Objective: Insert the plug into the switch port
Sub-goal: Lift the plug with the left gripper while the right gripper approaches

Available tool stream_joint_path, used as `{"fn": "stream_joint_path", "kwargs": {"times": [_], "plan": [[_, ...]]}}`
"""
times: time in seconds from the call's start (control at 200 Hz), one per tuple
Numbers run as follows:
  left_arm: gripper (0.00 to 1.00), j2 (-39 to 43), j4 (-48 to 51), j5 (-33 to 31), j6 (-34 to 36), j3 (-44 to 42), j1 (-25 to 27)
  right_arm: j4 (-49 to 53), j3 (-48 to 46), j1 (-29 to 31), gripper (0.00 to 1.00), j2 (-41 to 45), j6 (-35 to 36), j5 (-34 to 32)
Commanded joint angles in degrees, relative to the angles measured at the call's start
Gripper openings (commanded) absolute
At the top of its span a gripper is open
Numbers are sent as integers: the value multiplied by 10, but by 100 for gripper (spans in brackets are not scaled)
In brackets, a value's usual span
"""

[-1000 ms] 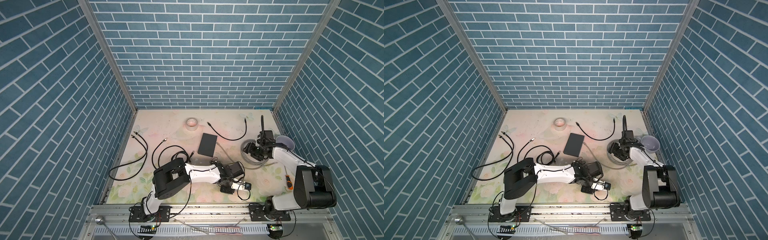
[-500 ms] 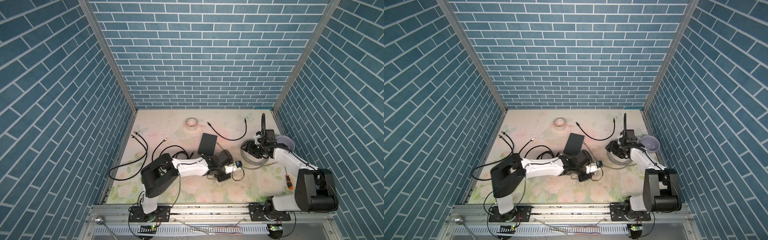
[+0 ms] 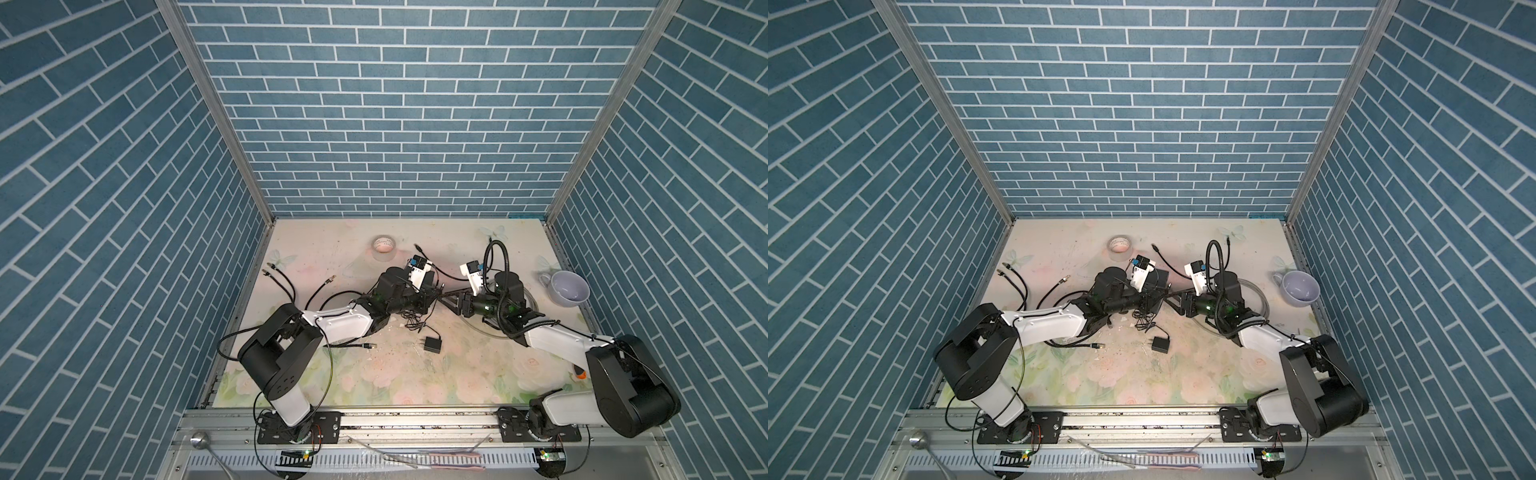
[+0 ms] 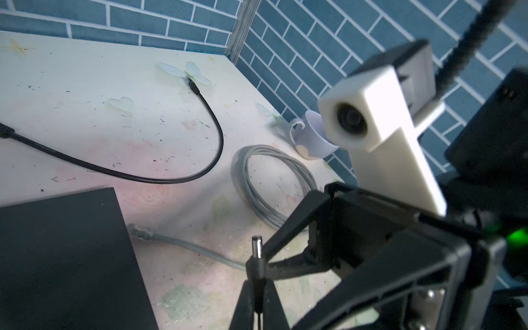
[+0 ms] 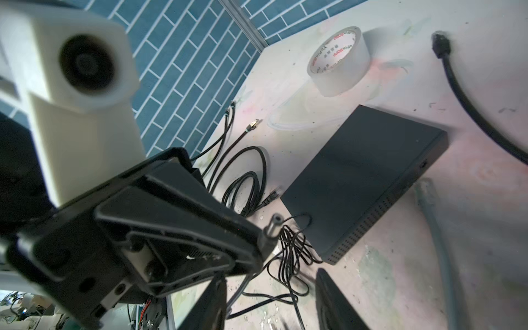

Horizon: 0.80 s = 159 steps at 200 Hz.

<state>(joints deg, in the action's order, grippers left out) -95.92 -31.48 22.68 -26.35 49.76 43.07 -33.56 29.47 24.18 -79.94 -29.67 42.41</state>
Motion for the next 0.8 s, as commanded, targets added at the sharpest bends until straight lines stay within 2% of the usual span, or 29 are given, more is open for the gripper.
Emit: {"fn": "stream_joint_path", "kwargs": {"times": [0.0,0.155,0.32,0.465,0.57,0.79], "plan": [[2,-8,-52,-4,-46,-3,-9,-149,-24,10,45,-27,-15,5],[2,-22,-62,-2,-53,9,-10,-228,-34,17,38,-70,-39,-1],[2,-31,-69,-5,-55,10,-11,-342,-39,28,39,-109,-88,-3],[2,-30,-66,-6,-54,10,-14,-338,-39,37,41,-113,-89,-2],[2,-24,-65,-2,-55,10,-14,-291,-38,38,32,-103,-68,-22],[2,-22,-81,2,-71,1,-14,-294,-16,49,15,-124,-72,-25]]}}
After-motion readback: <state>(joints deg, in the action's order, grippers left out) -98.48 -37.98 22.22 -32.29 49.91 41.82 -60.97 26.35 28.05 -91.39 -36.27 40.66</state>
